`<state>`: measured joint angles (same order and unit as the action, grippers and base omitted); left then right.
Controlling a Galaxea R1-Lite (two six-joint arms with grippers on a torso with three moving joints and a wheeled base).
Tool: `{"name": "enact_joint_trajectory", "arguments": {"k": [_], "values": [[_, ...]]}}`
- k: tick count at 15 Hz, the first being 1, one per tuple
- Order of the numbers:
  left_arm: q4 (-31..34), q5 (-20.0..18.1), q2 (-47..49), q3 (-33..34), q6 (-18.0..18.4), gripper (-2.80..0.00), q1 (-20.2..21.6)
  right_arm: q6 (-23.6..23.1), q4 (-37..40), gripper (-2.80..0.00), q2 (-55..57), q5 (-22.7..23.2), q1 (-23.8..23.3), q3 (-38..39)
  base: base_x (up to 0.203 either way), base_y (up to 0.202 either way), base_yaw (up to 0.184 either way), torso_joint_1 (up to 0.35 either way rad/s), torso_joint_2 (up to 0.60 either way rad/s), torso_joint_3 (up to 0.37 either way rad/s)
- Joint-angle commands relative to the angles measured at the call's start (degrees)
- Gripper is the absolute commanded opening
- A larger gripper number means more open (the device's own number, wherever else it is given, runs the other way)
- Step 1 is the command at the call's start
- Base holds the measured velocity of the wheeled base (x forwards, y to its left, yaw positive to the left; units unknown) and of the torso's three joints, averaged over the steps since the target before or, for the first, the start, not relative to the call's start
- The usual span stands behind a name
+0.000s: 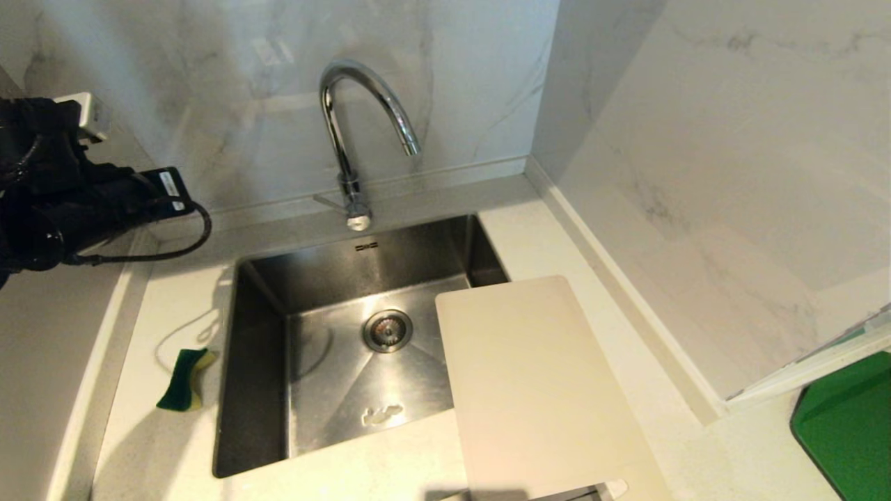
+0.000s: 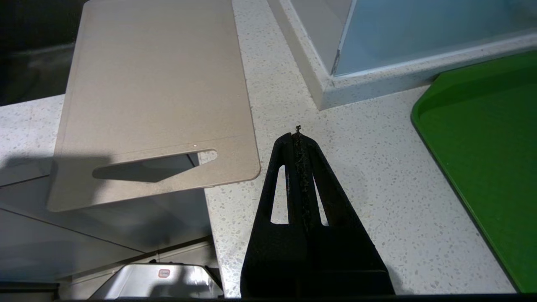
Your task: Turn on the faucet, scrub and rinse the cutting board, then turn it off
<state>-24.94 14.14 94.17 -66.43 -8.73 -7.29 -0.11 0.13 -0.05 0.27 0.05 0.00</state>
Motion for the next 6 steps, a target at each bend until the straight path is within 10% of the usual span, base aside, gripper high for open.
{"name": "enact_joint_trajectory", "arguments": {"k": [1, 6], "values": [[-0.1, -0.1, -4.1, 3.0, 0.0, -2.8, 2.5, -0.1, 0.0, -2.8, 0.0, 0.0, 0.0, 0.1, 0.0, 0.0, 0.0, 0.0, 0.0, 0.0], [-0.1, -0.5, -10.3, 10.4, -0.1, -2.8, 7.0, -0.1, 0.0, -2.8, 0.0, 0.0, 0.0, 0.0, 0.0, 0.0, 0.0, 0.0, 0.0, 0.0]]}}
